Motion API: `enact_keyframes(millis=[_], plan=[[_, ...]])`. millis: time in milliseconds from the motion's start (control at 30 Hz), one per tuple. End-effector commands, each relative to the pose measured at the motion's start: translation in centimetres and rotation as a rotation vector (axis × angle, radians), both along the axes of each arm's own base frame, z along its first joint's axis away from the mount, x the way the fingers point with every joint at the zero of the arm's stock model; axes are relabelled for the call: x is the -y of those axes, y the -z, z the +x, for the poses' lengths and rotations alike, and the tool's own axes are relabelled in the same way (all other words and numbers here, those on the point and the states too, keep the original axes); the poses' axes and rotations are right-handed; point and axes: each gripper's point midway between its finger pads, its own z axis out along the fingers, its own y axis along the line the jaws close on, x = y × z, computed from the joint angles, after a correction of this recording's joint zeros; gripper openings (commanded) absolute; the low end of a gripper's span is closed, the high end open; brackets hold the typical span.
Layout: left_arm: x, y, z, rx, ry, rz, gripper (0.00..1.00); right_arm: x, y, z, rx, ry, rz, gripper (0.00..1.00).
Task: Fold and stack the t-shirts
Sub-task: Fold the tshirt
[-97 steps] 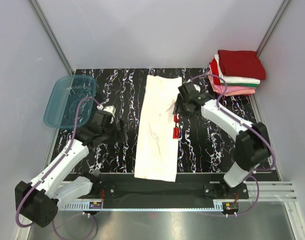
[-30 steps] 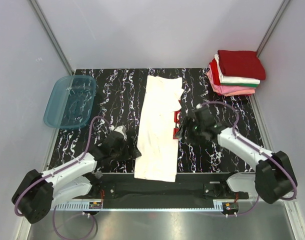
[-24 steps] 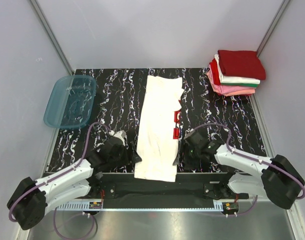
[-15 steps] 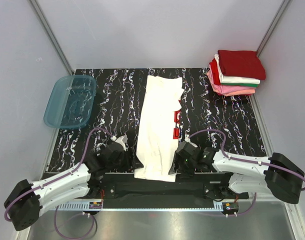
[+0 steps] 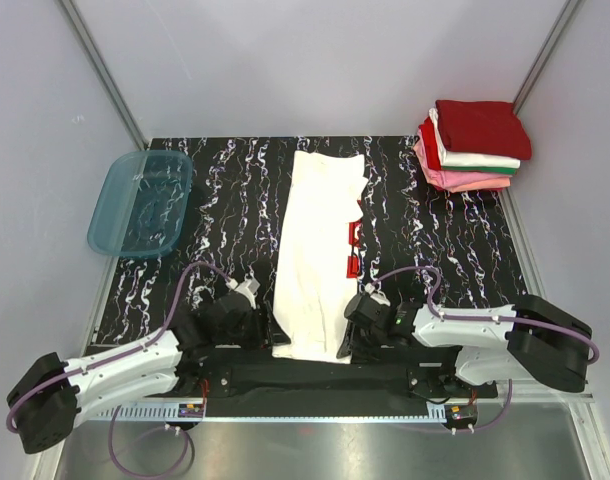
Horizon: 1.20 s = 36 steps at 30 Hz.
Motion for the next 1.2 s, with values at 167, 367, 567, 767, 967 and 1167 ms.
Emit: enact_keyframes(millis=[167, 367, 567, 767, 967, 1167], plan=[[-5.1, 5.6, -4.9, -0.177, 0.018, 0.248, 0.49, 0.5, 0.0, 0.2, 0.034, 0.050, 0.010, 0.19], [-4.0, 5.4, -4.9, -0.159, 0.031, 0.222, 0.00, 1.7, -0.6, 0.7, 0.072, 0.082, -0.011, 0.00], [-3.3, 2.9, -4.5, -0.124, 0.007, 0.215, 0.00, 4.1, -2.8, 0.7, 0.114, 0.140, 0.001, 0.00], [-1.7, -0.8, -4.0, -0.074, -0.032, 0.123, 0.00, 5.4, -3.4, 0.0, 0.107, 0.159, 0.028, 0.00], [0.0, -4.1, -3.8, -0.047, -0.008, 0.073, 0.00, 4.4, -4.5, -0.1, 0.110, 0.130, 0.071, 0.00], [0.4, -9.3, -1.1, 0.101, -0.014, 0.132, 0.00, 4.7, -9.6, 3.0, 0.296, 0.128, 0.035, 0.00]])
